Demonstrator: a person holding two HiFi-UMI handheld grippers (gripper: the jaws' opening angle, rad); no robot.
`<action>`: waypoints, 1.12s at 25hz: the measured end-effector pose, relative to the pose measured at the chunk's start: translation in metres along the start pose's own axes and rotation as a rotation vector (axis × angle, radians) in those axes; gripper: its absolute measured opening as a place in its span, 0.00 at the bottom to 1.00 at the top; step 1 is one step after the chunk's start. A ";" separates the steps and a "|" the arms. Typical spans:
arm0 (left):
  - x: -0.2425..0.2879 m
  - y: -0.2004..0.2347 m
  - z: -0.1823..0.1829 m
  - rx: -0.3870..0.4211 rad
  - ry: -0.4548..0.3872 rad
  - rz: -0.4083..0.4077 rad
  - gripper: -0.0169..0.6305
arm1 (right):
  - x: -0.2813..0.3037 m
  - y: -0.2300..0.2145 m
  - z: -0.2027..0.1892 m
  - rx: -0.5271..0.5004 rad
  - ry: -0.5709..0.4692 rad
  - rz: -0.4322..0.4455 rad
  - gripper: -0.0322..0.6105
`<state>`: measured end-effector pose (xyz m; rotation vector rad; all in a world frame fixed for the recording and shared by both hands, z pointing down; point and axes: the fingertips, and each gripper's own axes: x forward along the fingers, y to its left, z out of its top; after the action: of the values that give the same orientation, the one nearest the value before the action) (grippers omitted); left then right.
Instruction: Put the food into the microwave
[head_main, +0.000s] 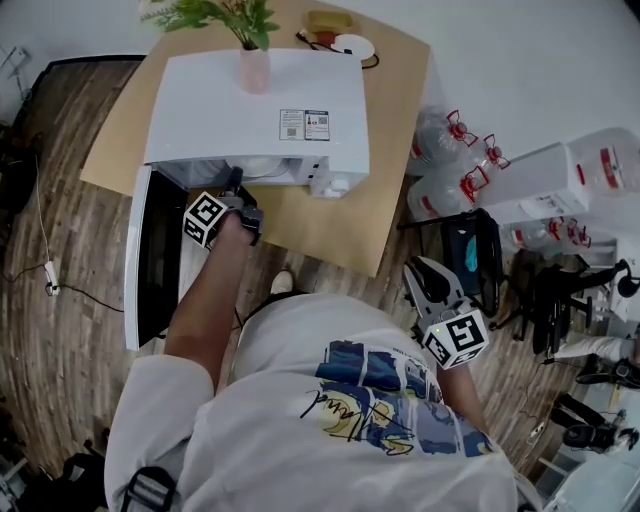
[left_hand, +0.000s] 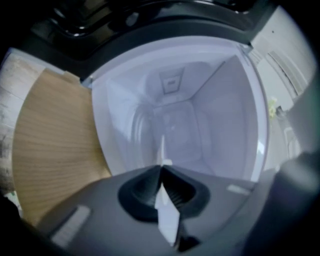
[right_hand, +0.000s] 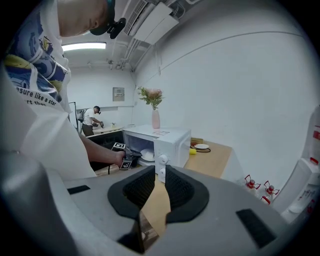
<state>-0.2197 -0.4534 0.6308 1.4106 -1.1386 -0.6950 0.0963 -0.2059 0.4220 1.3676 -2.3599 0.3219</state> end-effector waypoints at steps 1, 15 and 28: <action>0.001 0.001 -0.001 0.019 0.007 0.016 0.05 | 0.000 0.000 -0.002 0.003 0.001 -0.002 0.14; 0.012 -0.001 0.003 0.552 0.073 0.322 0.13 | -0.009 -0.007 -0.011 0.046 0.007 -0.029 0.14; 0.009 -0.002 0.007 0.877 0.058 0.483 0.23 | -0.040 -0.023 -0.027 0.063 0.002 -0.055 0.14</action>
<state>-0.2219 -0.4645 0.6291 1.7288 -1.7606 0.2403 0.1402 -0.1762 0.4285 1.4570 -2.3238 0.3848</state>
